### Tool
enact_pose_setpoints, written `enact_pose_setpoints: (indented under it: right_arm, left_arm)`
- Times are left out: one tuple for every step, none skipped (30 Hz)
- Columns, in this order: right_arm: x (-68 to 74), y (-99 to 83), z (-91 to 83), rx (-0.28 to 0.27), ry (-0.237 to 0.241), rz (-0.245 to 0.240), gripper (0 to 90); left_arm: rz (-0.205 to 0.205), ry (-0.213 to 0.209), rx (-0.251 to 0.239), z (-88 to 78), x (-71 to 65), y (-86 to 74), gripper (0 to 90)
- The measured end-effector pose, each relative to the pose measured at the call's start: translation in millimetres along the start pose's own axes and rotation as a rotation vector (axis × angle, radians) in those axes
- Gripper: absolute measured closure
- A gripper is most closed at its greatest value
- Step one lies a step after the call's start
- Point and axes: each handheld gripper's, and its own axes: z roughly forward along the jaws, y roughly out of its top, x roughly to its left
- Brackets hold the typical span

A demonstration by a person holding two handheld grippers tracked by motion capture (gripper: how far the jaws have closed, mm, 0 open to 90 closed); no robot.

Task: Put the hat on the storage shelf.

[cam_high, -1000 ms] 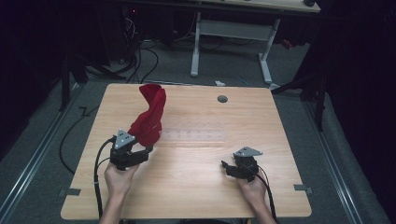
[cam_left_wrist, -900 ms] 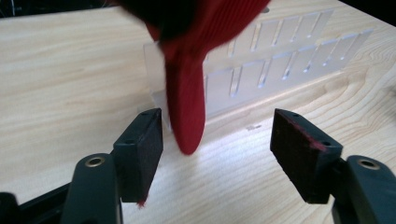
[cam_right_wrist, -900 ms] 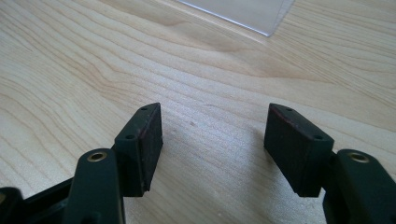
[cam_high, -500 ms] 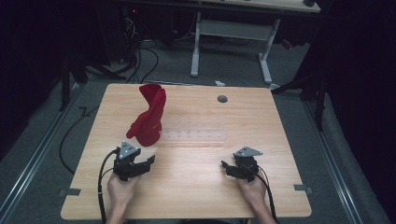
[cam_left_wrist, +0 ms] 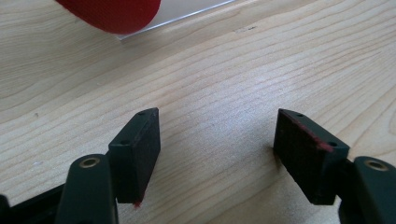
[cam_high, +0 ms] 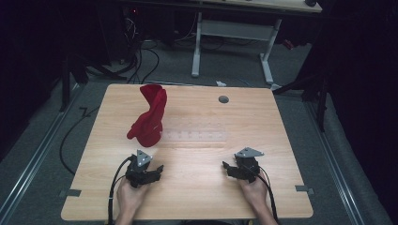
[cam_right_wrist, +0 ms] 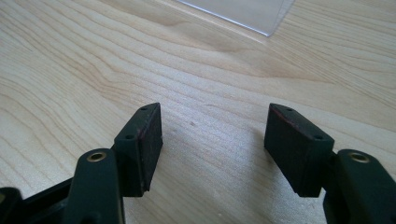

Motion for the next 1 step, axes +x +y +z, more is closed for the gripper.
enact_pose_setpoints:
  right_arm:
    - [0.0,0.0,0.0,0.000,0.000,0.000,37.2]
  left_arm:
    - [0.001,0.000,0.001,0.0,0.1,0.0,31.7]
